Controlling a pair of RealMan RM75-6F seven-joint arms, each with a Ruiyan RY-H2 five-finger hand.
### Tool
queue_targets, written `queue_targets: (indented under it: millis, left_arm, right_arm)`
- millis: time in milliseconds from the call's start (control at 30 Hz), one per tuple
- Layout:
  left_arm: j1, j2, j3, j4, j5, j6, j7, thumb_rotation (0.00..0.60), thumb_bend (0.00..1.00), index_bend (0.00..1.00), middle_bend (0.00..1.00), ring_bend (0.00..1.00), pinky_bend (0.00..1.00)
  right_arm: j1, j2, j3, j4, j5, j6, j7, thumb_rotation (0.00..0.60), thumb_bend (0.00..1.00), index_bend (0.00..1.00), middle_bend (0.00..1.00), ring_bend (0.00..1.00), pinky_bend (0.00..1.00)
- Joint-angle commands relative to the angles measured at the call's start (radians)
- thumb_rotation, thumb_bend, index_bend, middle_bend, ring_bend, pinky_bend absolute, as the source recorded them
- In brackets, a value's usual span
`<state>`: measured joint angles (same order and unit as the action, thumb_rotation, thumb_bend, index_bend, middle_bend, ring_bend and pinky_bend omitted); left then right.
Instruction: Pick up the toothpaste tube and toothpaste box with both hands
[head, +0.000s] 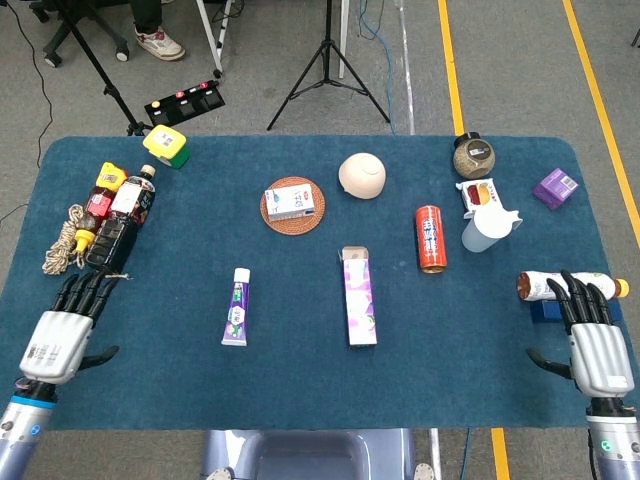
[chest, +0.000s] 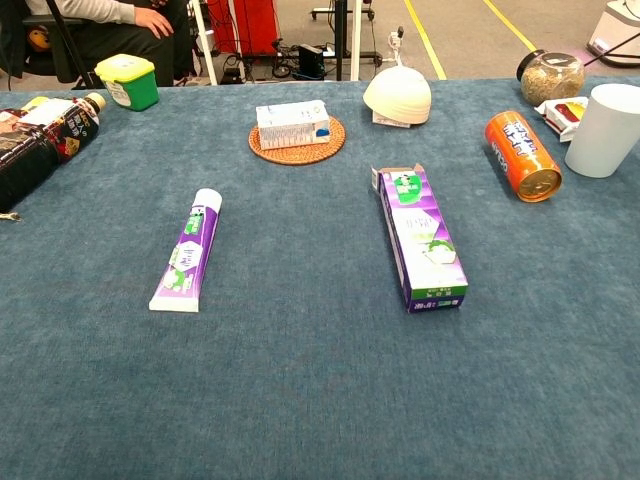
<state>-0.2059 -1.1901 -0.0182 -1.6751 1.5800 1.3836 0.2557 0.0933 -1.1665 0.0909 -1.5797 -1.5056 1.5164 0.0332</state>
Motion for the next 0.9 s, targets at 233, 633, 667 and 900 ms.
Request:
queue_targets:
  millis: [233, 633, 667, 900]
  left_arm:
    - [-0.272, -0.222, -0.128, -0.075, -0.183, -0.328, 0.356, 0.6, 0.0, 0.0, 0.0, 0.0, 0.03]
    - [-0.396, -0.44, -0.163, 0.05, -0.326, -0.363, 0.5, 0.6, 0.0, 0.0, 0.0, 0.0, 0.03]
    - [-0.4, -0.45, -0.161, 0.056, -0.334, -0.363, 0.508, 0.6, 0.0, 0.0, 0.0, 0.0, 0.03]
    - [-0.414, -0.504, -0.136, 0.108, -0.371, -0.346, 0.526, 0.6, 0.0, 0.0, 0.0, 0.0, 0.03]
  right_arm:
    - [0.003, 0.023, 0.012, -0.007, 0.026, -0.02, 0.036, 0.6, 0.0, 0.05, 0.0, 0.0, 0.0]
    - [0.009, 0.038, 0.01, -0.004, 0.027, -0.041, 0.074, 0.6, 0.0, 0.05, 0.0, 0.0, 0.0]
    - [0.009, 0.038, 0.01, -0.004, 0.027, -0.042, 0.076, 0.6, 0.0, 0.05, 0.0, 0.0, 0.0]
    - [0.011, 0.047, 0.007, -0.005, 0.024, -0.05, 0.094, 0.6, 0.0, 0.05, 0.0, 0.0, 0.0]
